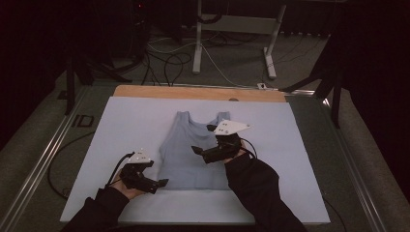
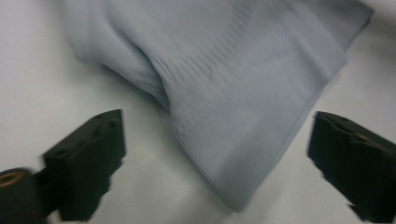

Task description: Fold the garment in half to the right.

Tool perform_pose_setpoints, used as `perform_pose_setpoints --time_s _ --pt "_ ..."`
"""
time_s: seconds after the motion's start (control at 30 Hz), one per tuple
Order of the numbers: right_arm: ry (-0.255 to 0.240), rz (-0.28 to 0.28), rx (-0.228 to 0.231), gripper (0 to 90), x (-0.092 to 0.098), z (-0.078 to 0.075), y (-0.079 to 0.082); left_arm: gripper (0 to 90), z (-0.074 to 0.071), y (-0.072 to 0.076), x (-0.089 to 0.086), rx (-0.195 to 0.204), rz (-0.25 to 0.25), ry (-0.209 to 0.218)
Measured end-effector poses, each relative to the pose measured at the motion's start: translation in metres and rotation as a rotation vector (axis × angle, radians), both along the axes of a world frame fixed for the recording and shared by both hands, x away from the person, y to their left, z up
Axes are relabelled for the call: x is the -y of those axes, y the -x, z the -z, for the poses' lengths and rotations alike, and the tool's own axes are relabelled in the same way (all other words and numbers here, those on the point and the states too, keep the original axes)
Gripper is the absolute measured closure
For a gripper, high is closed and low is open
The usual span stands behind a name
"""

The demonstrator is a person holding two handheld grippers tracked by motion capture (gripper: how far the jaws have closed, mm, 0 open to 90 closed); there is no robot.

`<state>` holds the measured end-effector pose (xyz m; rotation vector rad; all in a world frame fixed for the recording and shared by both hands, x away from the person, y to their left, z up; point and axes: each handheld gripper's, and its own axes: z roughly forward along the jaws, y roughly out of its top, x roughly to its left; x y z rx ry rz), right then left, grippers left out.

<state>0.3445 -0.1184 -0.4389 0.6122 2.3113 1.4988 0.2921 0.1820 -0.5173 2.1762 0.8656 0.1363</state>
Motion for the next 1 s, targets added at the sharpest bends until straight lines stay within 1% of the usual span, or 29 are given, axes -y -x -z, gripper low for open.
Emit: perform_pose_setpoints --time_s 0.03,0.1,0.17,0.2,0.23,0.27,0.33,0.37,0.43,0.57,0.63,0.7,0.77,0.8,0.87,0.9,0.97,1.0 --pt "0.007 -0.005 0.001 8.3 0.0 0.0 0.0 7.4 0.002 -0.001 0.001 -0.01 0.004 -0.011" --pt "0.016 -0.01 0.005 8.3 -0.001 0.001 0.001 12.9 0.004 -0.002 0.002 -0.024 -0.002 -0.001" --pt "0.019 -0.012 0.006 8.3 -0.001 0.001 0.002 15.2 0.005 -0.004 0.002 -0.038 -0.008 0.005" --pt "0.023 -0.015 0.007 8.3 -0.002 0.001 0.002 16.6 0.006 -0.006 0.003 -0.043 0.0 -0.001" --pt "0.024 -0.016 0.007 8.3 -0.002 0.001 0.002 18.1 0.006 -0.007 0.003 -0.043 -0.002 0.004" --pt "0.024 -0.015 0.003 8.3 -0.003 0.001 0.003 19.7 0.007 -0.008 0.003 -0.051 -0.004 0.009" --pt "0.023 -0.019 0.003 8.3 -0.003 0.002 0.003 25.3 0.008 -0.01 0.004 -0.064 -0.01 0.021" --pt "0.023 -0.02 0.001 8.3 -0.003 0.003 0.003 26.2 0.009 -0.01 0.005 -0.065 -0.007 0.016" --pt "0.026 -0.022 0.004 8.3 -0.003 0.003 0.003 30.9 0.011 -0.011 0.005 -0.071 -0.01 0.019" --pt "0.023 -0.023 0.002 8.3 -0.002 0.003 0.004 39.4 0.011 -0.012 0.005 -0.091 0.003 0.028" --pt "0.02 -0.019 0.003 8.3 -0.002 0.003 0.004 41.0 0.011 -0.011 0.004 -0.101 0.004 0.03" --pt "0.012 -0.021 -0.002 8.3 -0.002 0.003 0.004 43.9 0.01 -0.009 0.003 -0.111 0.003 0.045" --pt "0.019 -0.02 0.0 8.3 -0.002 0.002 0.004 44.5 0.009 -0.007 0.002 -0.117 0.0 0.057" --pt "0.017 -0.02 -0.001 8.4 -0.002 0.003 0.004 46.1 0.008 -0.006 0.001 -0.122 -0.002 0.062" --pt "0.012 -0.021 -0.003 8.4 -0.001 0.003 0.004 46.5 0.008 -0.004 0.001 -0.131 -0.005 0.072" --pt "0.013 -0.022 -0.004 8.4 -0.002 0.003 0.004 47.9 0.008 -0.003 0.001 -0.133 0.001 0.069" --pt "0.02 -0.021 -0.003 8.4 -0.002 0.003 0.005 48.6 0.008 -0.002 0.003 -0.129 -0.004 0.06" --pt "0.017 -0.021 -0.003 8.4 -0.002 0.003 0.005 48.9 0.009 -0.001 0.004 -0.138 -0.009 0.064"
